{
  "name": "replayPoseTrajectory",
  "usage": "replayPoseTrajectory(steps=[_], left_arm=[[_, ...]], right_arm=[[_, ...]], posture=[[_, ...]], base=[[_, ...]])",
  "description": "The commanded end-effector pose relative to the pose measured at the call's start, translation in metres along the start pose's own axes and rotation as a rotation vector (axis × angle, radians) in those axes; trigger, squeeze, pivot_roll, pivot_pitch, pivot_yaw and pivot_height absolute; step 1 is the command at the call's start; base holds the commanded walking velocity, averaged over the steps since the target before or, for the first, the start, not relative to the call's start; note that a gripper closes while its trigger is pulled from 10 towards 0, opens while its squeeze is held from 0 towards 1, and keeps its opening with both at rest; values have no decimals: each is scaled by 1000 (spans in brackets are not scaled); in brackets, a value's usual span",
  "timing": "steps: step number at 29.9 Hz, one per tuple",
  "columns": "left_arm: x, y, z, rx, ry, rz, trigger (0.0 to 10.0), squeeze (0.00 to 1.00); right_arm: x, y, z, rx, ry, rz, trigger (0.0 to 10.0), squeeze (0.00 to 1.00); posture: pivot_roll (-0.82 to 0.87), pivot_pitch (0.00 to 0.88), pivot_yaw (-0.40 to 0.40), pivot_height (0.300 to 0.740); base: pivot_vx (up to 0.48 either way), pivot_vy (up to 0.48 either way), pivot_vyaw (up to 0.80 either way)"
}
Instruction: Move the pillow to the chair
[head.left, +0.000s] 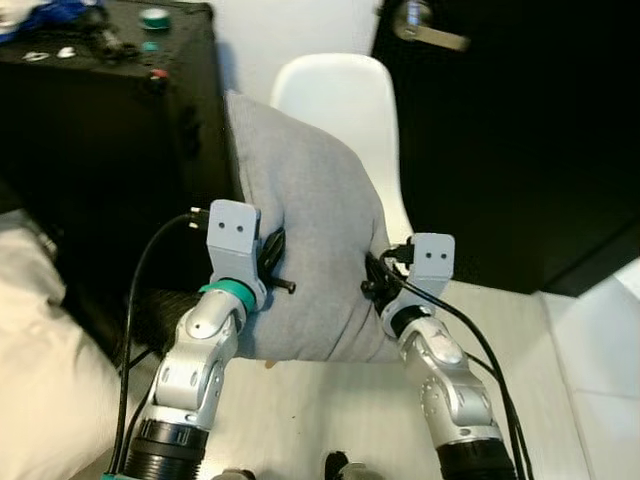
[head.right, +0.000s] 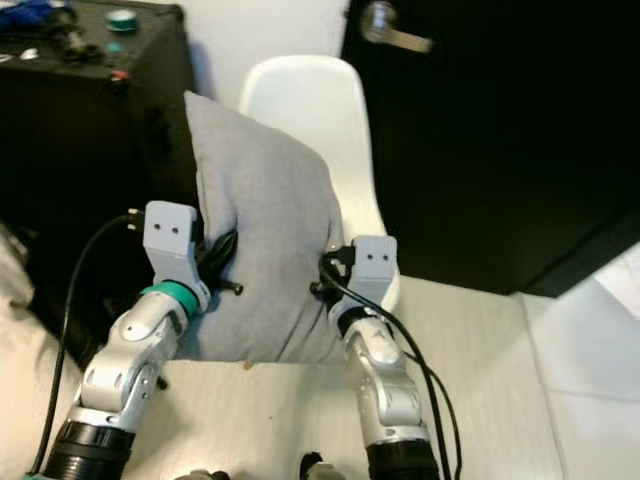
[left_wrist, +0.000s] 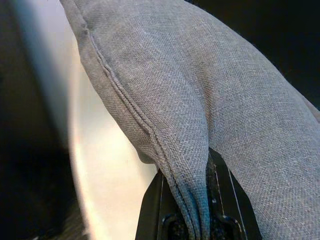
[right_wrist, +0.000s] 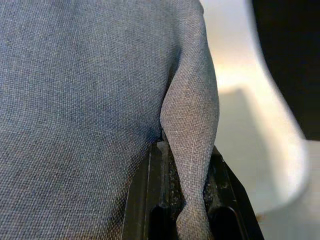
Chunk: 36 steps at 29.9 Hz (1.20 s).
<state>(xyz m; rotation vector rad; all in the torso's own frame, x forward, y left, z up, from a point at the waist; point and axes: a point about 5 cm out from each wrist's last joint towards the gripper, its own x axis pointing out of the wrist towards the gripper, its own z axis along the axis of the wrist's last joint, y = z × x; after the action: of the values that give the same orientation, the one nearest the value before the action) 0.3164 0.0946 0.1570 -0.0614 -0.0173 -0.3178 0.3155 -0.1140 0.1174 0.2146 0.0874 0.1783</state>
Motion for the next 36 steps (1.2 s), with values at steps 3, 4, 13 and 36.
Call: replayPoseTrajectory(steps=[3, 4, 13, 36], left_arm=[[1, -12, 8, 6, -53, -65, 10000, 0], [1, -12, 8, 6, -53, -65, 10000, 0], [2, -13, 9, 1, -60, -76, 10000, 0], [2, -13, 8, -4, -58, -77, 10000, 0]], right_arm=[[0, 4, 2, 3, -13, 15, 10000, 0], [0, 4, 2, 3, -13, 15, 10000, 0], [-1, 3, 3, -3, -18, 11, 10000, 0], [0, 3, -1, -18, 1, 22, 10000, 0]], posture=[[52, 40, 14, 740], [52, 40, 14, 740], [50, 40, 18, 740], [51, 27, 16, 740]], base=[[0, 0, -671], [0, 0, -450], [252, 0, 0], [223, 0, 0]])
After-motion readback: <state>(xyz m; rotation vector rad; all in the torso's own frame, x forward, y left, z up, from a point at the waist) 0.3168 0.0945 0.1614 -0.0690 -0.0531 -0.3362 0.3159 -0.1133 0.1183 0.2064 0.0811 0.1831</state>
